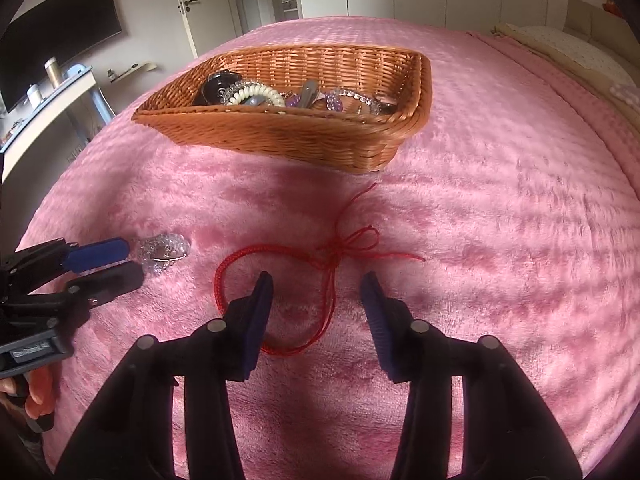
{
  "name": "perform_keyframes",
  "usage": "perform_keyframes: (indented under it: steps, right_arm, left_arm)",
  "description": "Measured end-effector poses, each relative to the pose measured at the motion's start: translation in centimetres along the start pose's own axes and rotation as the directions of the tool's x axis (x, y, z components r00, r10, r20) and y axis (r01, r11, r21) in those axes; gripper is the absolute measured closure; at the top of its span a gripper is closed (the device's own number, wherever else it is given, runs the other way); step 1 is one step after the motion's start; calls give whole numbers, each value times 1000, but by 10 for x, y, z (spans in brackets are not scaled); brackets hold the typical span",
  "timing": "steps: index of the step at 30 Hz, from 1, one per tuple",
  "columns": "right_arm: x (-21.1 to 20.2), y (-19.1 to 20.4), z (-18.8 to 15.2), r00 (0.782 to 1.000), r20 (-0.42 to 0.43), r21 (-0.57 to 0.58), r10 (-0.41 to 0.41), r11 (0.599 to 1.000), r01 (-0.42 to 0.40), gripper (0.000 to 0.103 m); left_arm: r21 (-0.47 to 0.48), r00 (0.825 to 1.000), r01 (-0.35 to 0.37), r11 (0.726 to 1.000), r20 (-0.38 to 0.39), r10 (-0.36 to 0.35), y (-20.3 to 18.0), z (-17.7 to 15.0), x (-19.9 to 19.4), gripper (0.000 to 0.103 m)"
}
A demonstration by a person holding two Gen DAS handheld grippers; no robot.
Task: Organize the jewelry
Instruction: 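Grasp the silver crystal piece with the left tool while the right grasps the red string bracelet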
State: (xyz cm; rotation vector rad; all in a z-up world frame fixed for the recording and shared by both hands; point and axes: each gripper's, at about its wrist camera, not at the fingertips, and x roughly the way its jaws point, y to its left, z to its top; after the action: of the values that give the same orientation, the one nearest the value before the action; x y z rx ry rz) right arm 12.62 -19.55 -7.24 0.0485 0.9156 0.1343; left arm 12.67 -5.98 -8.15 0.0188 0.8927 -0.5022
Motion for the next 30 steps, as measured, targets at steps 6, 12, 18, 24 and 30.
perform_keyframes:
  steps: [6,12,18,24,30]
  right_arm:
    - [6,0,3,1000,-4,2,4,1000,-4,60]
    - [16,11,11,1000,1,-48,-14,999,14,60]
    - [17,20,13,1000,11,-109,24,994,-23,97]
    - [5,22,10,995,29,-116,95,989,-91,101]
    - [-14,15,6,987,67,-85,149,986,-143,101]
  left_arm:
    - [0,999,-30,1000,-15,30,-2,11,15,63]
    - [11,999,-33,999,-14,33,-4,10,17,91]
    - [24,999,-31,999,23,30,-7,8,11,96]
    - [1,997,-10,1000,82,10,-2,4,-8,96]
    - [-22,986,56,998,158,-52,3,-4,-37,96]
